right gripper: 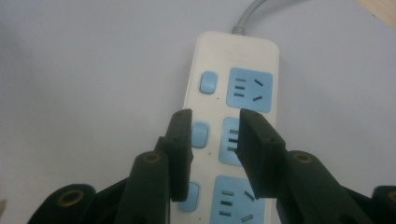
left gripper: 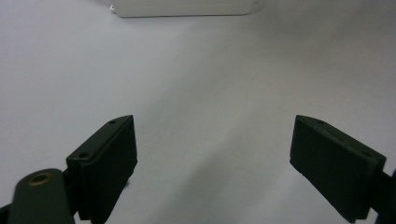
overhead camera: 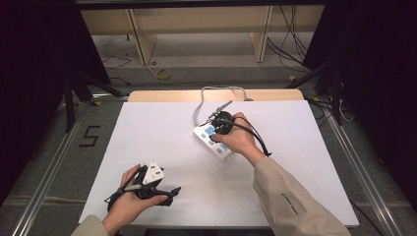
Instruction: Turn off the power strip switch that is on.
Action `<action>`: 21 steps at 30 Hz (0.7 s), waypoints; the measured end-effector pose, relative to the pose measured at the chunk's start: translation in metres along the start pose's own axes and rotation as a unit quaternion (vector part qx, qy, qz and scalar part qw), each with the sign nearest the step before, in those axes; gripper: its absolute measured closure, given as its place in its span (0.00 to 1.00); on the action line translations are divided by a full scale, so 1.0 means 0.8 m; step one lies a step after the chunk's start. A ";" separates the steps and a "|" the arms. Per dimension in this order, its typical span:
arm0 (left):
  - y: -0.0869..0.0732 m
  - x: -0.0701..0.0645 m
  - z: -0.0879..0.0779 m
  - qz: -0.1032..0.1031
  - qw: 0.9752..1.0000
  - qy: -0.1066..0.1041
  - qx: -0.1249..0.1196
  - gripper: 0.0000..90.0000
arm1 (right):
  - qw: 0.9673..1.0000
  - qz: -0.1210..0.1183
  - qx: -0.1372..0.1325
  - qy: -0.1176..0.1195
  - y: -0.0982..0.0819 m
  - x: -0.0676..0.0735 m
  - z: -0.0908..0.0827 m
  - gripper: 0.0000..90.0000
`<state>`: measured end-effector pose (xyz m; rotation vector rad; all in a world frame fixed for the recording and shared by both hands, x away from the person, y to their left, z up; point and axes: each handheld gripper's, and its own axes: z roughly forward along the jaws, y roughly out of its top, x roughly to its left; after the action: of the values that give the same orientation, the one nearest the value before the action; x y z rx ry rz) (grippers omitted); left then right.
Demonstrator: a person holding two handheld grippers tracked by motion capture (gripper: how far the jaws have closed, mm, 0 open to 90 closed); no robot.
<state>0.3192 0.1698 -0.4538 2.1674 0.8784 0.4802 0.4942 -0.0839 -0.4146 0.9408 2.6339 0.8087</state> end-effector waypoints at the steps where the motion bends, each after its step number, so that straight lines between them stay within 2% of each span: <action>1: 0.000 0.000 0.000 0.000 1.000 0.000 -0.001 0.16 | 1.000 0.001 -0.002 0.001 -0.001 0.000 -0.001 0.71; 10: 0.000 0.000 0.000 -0.002 1.000 0.001 0.000 0.16 | 1.000 0.008 -0.018 0.005 -0.011 -0.001 -0.014 0.64; 21: 0.000 0.000 0.000 -0.003 1.000 0.001 0.001 0.16 | 0.999 0.002 -0.032 0.001 -0.025 -0.002 -0.029 0.59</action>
<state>0.3193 0.1700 -0.4541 2.1655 0.8858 0.4806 0.4760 -0.1072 -0.4070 0.9301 2.5918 0.8892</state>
